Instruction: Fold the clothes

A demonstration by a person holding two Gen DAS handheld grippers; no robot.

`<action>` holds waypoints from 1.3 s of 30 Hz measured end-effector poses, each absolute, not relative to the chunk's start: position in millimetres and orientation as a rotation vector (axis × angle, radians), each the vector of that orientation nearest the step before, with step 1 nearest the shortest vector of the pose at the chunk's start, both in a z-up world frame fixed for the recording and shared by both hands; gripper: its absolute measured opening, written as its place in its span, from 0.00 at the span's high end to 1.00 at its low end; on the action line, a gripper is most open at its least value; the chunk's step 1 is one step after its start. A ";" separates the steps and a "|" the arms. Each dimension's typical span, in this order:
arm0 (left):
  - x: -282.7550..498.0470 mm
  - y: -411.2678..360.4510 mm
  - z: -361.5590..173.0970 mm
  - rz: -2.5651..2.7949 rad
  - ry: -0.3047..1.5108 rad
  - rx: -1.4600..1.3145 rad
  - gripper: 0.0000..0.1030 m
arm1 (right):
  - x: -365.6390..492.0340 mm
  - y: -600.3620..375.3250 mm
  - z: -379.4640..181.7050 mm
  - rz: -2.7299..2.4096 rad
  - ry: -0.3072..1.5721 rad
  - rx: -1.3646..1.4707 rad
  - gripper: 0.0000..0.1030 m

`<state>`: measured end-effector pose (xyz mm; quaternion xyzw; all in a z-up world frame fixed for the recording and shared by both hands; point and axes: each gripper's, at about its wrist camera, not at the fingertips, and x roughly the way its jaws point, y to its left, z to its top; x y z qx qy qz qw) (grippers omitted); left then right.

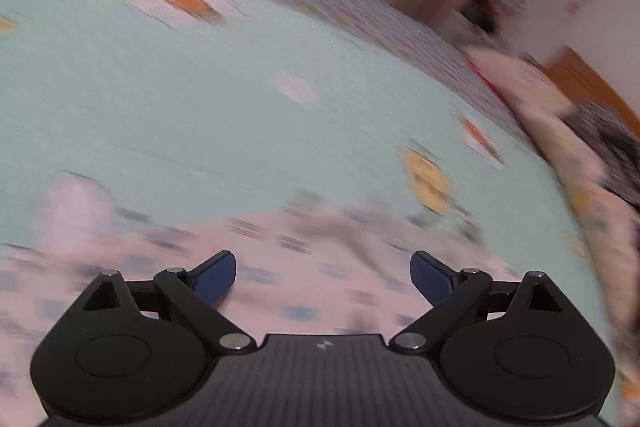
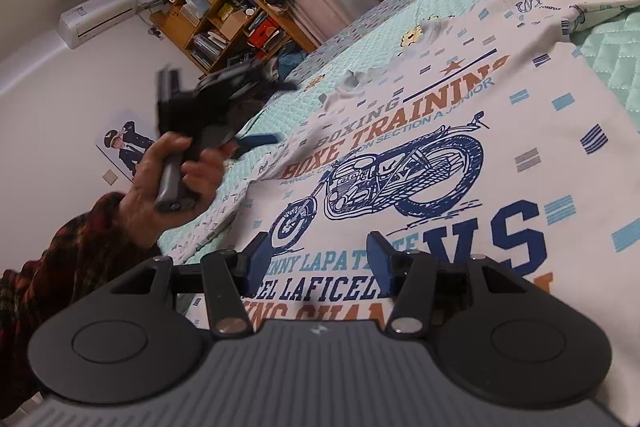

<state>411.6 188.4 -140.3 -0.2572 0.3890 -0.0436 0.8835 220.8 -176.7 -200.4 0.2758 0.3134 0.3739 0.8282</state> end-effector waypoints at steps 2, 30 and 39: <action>427.9 177.4 -155.1 -0.156 0.846 -0.564 0.07 | 220.7 -178.8 -201.6 0.801 0.662 0.601 0.47; 491.8 182.9 -149.9 -0.173 0.742 -0.705 0.10 | 221.3 -193.7 -209.5 0.865 0.651 0.716 0.47; 505.2 167.4 -159.9 -0.051 0.793 -0.594 0.18 | 221.4 -191.4 -207.5 0.861 0.656 0.710 0.47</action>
